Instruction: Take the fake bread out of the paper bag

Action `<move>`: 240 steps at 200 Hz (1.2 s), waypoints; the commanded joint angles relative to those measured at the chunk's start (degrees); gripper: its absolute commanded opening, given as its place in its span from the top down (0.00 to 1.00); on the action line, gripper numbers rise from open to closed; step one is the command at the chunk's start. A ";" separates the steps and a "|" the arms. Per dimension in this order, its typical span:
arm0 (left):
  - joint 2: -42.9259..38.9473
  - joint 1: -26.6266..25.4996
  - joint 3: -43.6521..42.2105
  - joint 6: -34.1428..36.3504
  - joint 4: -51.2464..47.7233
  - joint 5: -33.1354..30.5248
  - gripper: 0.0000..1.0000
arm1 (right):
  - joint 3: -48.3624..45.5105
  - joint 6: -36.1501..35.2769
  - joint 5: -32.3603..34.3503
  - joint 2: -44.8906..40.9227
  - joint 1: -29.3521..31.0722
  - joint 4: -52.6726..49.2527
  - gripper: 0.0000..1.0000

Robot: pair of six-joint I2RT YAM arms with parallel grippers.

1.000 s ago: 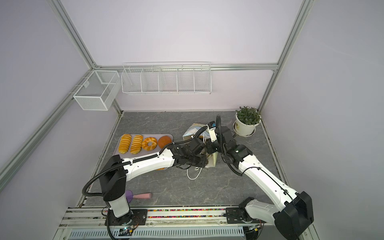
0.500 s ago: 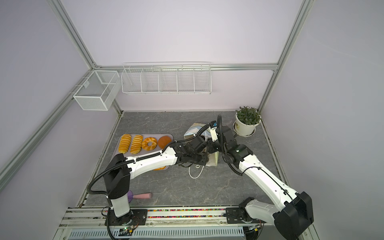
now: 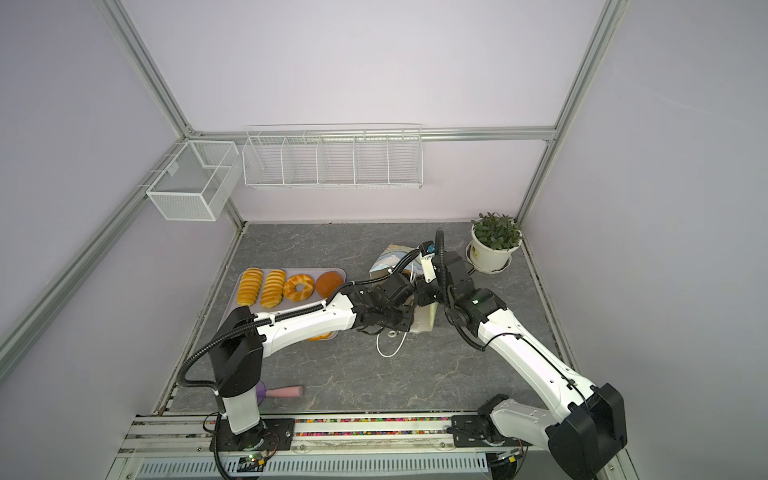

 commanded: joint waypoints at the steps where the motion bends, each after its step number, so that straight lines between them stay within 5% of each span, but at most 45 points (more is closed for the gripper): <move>1: -3.16 -0.07 -0.28 -0.03 -2.04 -2.78 0.85 | -0.07 -0.43 -2.16 -0.31 0.96 1.97 0.93; 93: -16.53 -1.17 -9.61 -2.85 -5.01 -4.49 0.96 | 0.05 -0.03 -1.48 0.99 0.81 2.84 0.93; 147: -15.08 -4.31 -9.32 4.49 -2.74 -6.40 0.66 | -0.34 0.78 -2.06 0.67 0.83 3.22 0.93; 240: -6.55 -5.51 -2.33 18.64 -10.07 -18.54 0.60 | 1.06 1.49 -2.95 -0.31 0.71 1.55 0.93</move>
